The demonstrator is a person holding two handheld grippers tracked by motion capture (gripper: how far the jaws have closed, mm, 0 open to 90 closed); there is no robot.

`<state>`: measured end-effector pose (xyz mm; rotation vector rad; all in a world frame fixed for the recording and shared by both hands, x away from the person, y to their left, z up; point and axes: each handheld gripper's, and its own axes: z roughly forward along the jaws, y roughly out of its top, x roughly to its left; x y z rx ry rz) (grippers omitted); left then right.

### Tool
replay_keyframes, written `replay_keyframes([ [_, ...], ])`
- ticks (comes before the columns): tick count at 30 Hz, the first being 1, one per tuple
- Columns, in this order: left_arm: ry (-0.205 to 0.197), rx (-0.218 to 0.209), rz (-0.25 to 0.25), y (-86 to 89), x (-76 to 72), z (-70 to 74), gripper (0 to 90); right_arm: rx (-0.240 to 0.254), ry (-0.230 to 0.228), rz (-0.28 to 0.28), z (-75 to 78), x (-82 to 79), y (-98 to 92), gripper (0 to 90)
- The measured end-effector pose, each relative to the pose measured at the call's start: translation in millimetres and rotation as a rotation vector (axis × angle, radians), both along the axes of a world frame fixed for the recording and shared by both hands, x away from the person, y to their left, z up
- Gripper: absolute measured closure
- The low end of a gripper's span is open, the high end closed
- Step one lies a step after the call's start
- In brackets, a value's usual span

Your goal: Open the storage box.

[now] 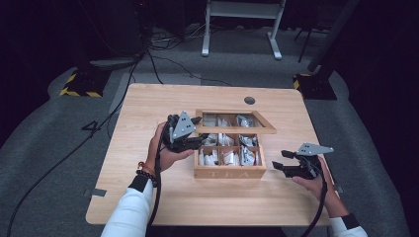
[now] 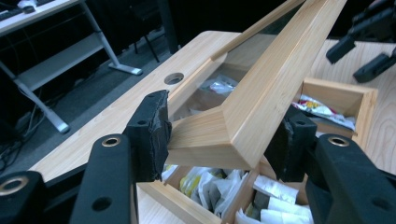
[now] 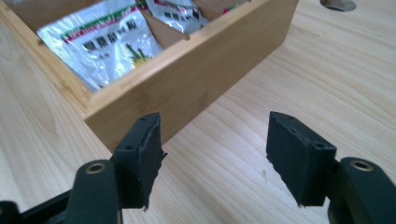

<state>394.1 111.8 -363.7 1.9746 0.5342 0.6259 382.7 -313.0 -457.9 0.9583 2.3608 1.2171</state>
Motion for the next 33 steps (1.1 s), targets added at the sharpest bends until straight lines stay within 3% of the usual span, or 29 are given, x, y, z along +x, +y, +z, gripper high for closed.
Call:
replay_keyframes([
  [13,0.002,-0.039,0.020,1.2,15.3,13.8,48.7,-0.028,0.021,-0.023,-15.1,5.5,-7.7,35.1],
  [19,0.003,-0.041,0.024,1.7,21.9,17.6,50.9,-0.146,0.005,-0.037,-31.0,7.5,-9.8,33.8],
  [33,0.025,-0.096,0.028,4.8,42.4,27.1,53.4,-0.075,0.050,-0.073,-44.2,4.9,-39.6,30.5],
])
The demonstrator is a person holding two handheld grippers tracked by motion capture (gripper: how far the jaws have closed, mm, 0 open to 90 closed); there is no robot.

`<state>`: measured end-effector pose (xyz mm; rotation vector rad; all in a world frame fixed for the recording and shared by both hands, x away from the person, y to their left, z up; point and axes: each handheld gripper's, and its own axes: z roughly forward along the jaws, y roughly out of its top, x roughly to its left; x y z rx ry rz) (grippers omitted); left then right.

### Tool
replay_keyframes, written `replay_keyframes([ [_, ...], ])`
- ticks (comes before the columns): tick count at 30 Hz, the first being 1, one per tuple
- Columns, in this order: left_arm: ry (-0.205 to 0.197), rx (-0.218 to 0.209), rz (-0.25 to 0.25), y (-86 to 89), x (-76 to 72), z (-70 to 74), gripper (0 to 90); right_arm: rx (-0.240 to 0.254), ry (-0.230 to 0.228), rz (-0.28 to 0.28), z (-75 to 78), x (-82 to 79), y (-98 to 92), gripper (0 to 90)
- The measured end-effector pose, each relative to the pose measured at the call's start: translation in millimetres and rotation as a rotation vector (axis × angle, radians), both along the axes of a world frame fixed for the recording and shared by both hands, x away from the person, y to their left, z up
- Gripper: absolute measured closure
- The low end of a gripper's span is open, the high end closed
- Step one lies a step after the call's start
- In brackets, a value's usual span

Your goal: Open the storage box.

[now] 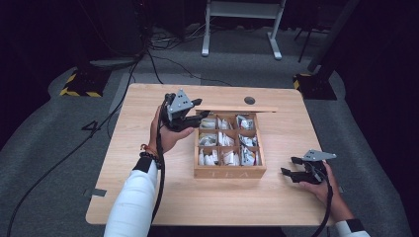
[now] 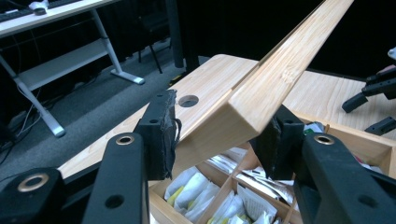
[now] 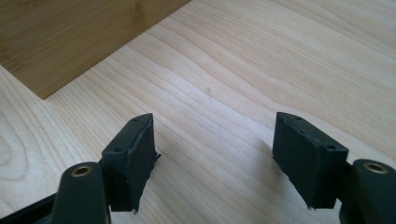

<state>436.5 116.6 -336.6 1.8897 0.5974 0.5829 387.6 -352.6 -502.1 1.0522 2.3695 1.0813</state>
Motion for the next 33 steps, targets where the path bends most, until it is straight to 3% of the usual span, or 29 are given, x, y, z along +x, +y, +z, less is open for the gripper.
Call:
replay_keyframes([
  [4,0.004,-0.010,0.005,0.0,4.9,3.0,53.4,0.043,0.004,-0.014,0.1,-2.1,-8.4,29.4],
  [8,0.003,-0.020,0.014,0.1,11.6,6.6,53.4,-0.012,-0.002,-0.021,-1.1,-3.7,-5.9,27.9],
  [16,0.006,-0.031,0.041,-2.4,31.5,17.7,53.4,-0.011,0.000,-0.029,-1.3,-3.5,-5.5,26.2],
  [33,0.032,-0.066,0.101,-5.9,63.1,22.3,52.7,-0.011,0.000,-0.029,-1.4,-3.5,-5.5,26.1],
])
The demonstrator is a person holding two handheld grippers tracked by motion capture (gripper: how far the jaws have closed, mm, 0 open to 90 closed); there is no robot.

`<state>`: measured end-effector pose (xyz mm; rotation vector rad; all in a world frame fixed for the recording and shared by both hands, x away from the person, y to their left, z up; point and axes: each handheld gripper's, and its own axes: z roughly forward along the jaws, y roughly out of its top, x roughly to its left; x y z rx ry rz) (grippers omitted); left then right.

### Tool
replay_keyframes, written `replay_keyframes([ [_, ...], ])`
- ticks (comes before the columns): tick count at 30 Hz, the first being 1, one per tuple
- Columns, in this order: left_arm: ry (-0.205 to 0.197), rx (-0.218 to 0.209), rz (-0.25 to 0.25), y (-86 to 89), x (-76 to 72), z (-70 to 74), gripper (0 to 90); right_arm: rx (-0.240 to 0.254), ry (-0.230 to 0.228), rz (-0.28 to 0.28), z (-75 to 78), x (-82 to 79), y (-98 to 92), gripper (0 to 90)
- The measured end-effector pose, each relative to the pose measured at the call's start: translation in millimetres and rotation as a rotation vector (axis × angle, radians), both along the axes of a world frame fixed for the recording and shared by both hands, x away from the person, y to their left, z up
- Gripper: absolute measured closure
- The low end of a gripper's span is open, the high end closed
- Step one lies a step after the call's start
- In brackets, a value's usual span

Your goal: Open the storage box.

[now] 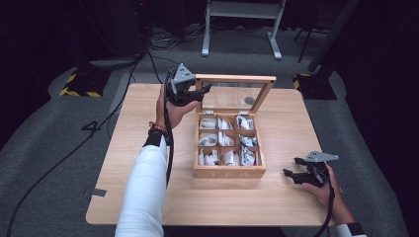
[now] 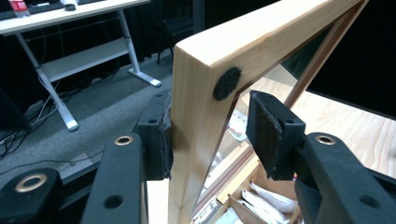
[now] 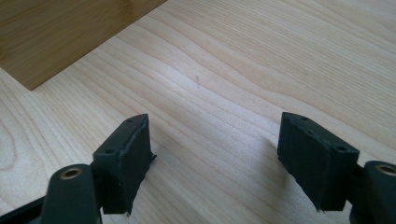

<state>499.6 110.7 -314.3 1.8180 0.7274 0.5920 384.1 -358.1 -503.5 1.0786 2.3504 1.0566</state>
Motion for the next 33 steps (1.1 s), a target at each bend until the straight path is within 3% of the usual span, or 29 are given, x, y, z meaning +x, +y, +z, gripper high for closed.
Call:
replay_keyframes([
  [10,-0.003,0.020,0.055,-6.0,13.5,1.6,51.1,0.000,0.001,0.000,0.0,-0.1,0.0,26.0],
  [18,0.019,-0.002,0.071,-6.0,22.6,1.7,50.8,0.001,0.001,0.000,0.0,0.0,-0.1,26.1],
  [21,0.033,-0.039,0.072,-4.9,26.6,-0.2,50.5,0.002,0.001,0.002,0.0,-0.2,-0.4,26.2],
  [24,0.037,-0.045,0.075,-4.3,28.5,-1.9,50.9,0.004,0.002,0.003,0.0,-0.3,-0.6,26.3],
  [26,0.049,-0.007,0.094,-6.1,32.9,-5.9,51.2,0.004,0.002,0.003,0.0,-0.3,-0.6,26.2],
  [33,0.086,0.036,0.125,-8.1,46.6,-19.4,51.8,0.003,0.004,0.003,0.2,-1.0,-0.9,26.4],
])
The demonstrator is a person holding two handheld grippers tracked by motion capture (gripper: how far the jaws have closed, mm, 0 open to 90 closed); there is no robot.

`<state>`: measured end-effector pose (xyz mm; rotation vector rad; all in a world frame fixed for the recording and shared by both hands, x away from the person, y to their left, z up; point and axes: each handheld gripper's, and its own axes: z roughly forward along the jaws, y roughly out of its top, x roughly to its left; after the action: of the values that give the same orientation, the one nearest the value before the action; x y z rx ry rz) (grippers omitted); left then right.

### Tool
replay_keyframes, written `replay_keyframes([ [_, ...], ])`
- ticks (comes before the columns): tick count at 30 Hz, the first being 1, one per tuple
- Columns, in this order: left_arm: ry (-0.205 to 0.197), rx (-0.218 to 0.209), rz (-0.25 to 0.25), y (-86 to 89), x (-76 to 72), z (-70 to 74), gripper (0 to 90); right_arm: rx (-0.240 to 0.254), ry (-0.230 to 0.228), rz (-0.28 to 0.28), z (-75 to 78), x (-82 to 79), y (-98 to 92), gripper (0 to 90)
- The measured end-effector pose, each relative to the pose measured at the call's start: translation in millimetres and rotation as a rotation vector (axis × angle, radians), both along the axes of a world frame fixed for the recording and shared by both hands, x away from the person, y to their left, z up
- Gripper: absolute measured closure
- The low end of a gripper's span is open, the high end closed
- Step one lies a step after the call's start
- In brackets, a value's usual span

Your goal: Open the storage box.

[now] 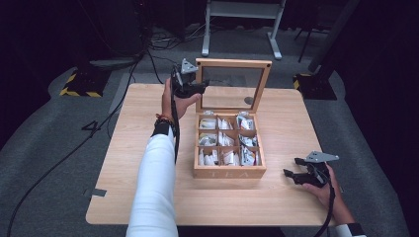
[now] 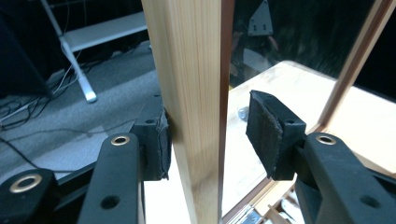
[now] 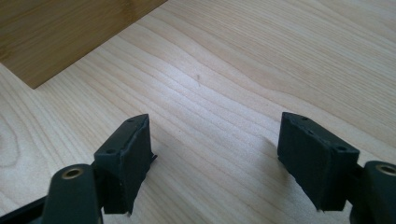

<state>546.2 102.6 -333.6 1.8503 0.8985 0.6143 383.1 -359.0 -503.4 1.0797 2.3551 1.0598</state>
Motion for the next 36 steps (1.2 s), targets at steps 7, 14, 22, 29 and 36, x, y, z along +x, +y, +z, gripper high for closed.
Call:
replay_keyframes([
  [7,0.023,0.021,0.017,-3.8,7.9,-11.1,48.7,0.002,0.002,0.003,0.1,-0.3,-0.6,26.7],
  [14,0.044,0.027,0.034,-5.0,11.5,-19.5,47.2,0.001,-0.001,0.006,-0.1,-0.7,-0.5,26.7],
  [22,0.097,0.006,0.063,-2.3,15.5,-39.6,45.9,-0.001,-0.002,0.009,-0.1,-1.1,-0.7,26.7],
  [29,0.134,0.019,0.052,-0.8,12.8,-54.5,46.1,-0.001,-0.002,0.009,-0.1,-1.1,-0.7,26.7],
  [36,0.175,0.054,0.038,1.8,10.2,-66.9,46.3,-0.003,-0.003,0.010,0.0,-1.3,-0.7,26.8],
])
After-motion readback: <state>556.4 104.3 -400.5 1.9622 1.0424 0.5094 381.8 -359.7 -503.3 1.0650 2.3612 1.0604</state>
